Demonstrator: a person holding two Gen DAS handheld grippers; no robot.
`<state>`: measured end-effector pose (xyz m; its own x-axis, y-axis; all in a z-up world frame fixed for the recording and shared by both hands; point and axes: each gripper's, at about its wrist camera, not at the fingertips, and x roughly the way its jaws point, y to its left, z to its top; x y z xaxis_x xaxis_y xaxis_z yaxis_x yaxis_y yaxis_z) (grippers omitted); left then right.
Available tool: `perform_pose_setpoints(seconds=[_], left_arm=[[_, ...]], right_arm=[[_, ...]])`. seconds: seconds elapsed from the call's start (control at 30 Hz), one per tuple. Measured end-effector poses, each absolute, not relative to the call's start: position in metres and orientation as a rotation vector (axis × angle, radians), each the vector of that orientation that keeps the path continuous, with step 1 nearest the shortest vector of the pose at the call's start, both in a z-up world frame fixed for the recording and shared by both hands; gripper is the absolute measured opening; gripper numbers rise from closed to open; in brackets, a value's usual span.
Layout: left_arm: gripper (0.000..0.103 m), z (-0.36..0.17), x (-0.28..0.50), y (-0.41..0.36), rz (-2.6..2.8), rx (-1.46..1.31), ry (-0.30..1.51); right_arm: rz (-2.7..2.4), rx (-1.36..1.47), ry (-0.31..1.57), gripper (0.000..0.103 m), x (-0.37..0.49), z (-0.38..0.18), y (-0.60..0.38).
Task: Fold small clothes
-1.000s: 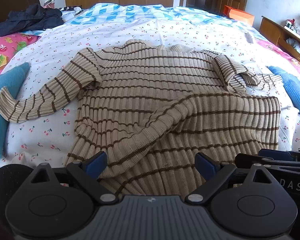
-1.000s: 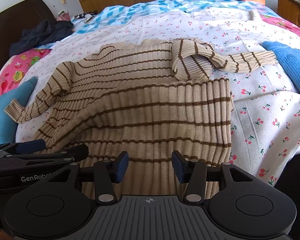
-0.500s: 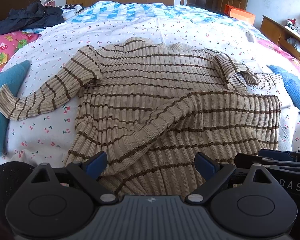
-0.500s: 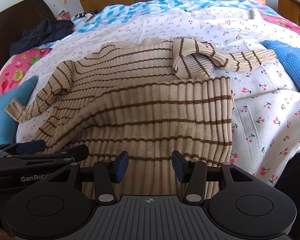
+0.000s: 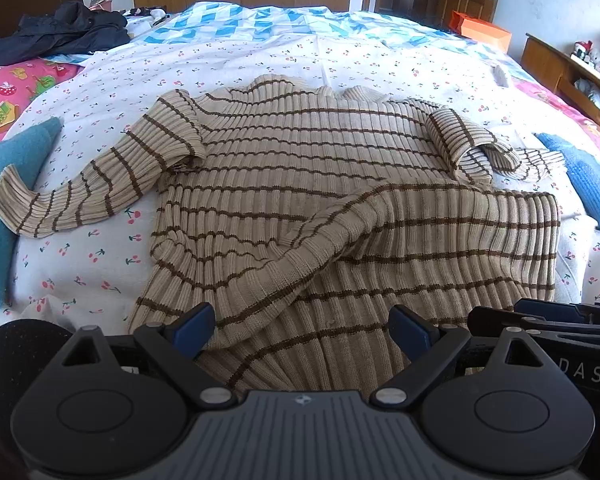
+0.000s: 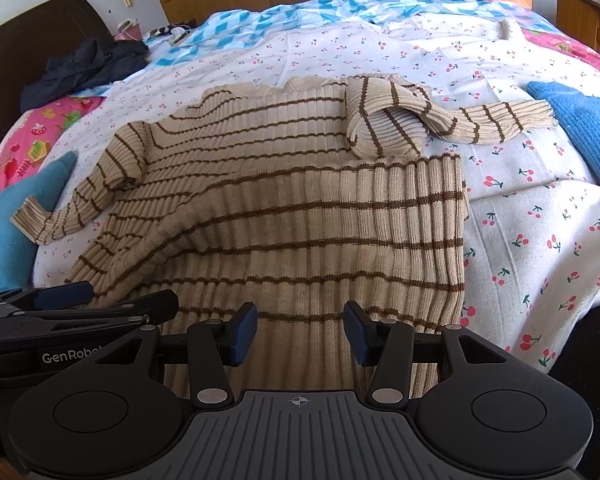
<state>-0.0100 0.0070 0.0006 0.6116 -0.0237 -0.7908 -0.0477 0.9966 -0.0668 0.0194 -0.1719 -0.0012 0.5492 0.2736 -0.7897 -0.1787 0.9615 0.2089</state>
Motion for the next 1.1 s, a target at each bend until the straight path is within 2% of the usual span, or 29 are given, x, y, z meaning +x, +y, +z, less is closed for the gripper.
perform_pose_setpoints(seconds=[1.1], left_arm=[[0.097,0.0056,-0.0165,0.0083,-0.020,-0.102,0.886]], right_arm=[[0.277,0.149,0.943,0.050,0.0187,0.0005,-0.1792]])
